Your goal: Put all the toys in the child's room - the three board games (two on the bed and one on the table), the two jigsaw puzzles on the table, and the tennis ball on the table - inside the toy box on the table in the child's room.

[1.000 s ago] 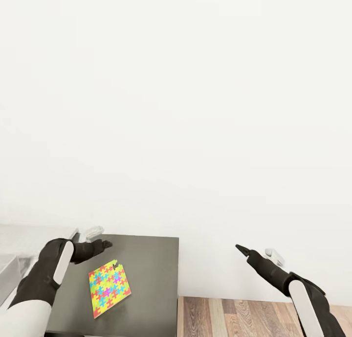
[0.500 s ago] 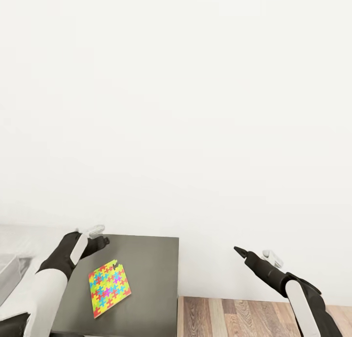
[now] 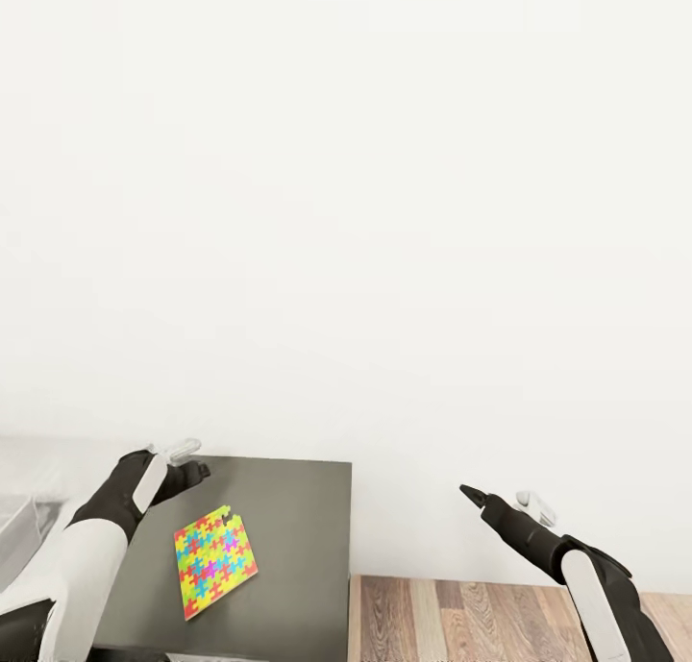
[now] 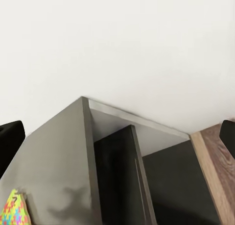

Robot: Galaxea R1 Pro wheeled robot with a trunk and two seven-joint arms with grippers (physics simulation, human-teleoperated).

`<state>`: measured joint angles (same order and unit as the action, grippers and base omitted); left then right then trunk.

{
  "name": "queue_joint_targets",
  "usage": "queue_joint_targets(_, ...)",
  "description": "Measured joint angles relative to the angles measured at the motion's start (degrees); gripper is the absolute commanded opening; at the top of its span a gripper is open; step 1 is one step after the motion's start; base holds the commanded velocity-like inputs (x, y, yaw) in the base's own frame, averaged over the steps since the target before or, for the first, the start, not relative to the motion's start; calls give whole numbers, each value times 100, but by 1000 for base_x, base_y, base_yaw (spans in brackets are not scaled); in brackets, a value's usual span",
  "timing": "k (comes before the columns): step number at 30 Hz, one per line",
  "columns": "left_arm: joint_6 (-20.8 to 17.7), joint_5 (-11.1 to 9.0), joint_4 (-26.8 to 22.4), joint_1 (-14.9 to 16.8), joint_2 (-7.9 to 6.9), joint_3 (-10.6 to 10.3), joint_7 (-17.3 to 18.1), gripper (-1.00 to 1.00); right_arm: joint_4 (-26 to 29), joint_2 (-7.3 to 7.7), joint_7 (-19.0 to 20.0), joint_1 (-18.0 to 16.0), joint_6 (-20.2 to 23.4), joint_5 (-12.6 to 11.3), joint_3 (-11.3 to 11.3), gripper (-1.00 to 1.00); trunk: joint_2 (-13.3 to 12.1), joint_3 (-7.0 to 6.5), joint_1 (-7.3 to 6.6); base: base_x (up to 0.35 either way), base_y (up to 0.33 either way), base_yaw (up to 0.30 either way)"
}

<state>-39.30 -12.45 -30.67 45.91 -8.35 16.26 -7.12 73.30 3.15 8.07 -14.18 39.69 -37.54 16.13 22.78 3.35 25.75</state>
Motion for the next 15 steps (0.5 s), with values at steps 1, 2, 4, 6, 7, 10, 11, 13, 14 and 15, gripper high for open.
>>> queue_joint_targets(1,-6,-7,71,10,-48,3,21,100,-1,1,0,0,2,-1,0,100,0,9,0,0,0,0)
queue_joint_targets(2,-8,-14,106,15,-69,4,35,100,-1,2,0,0,3,-2,1,100,0,19,0,0,0,0)
queue_joint_targets(4,-13,-20,182,28,-113,5,78,100,-2,-1,1,-2,5,-3,1,100,0,38,0,0,0,0)
queue_joint_targets(6,-33,-19,234,38,-138,6,196,100,-2,-4,4,-12,5,-4,1,100,0,56,0,0,0,0)
queue_joint_targets(7,-38,-19,242,40,-141,4,247,100,-2,-4,5,-15,7,-3,1,100,0,66,0,0,0,0)
queue_joint_targets(10,-55,-41,260,43,-157,-16,583,100,-5,4,7,-23,12,-2,0,100,0,94,0,0,0,0)
queue_joint_targets(11,-60,-48,262,43,-161,-20,666,100,-6,6,7,-24,13,-2,0,100,0,103,0,0,0,0)
queue_joint_targets(13,-88,-59,265,44,-170,-28,874,100,-4,9,8,-25,14,-3,1,100,0,122,0,0,0,0)
queue_joint_targets(14,-104,-65,266,44,-170,-36,962,100,-4,10,8,-26,14,-3,1,100,0,132,0,0,0,0)
queue_joint_targets(15,-111,-66,267,44,-170,-40,996,100,-3,10,10,-26,14,-3,1,100,0,141,0,0,0,0)
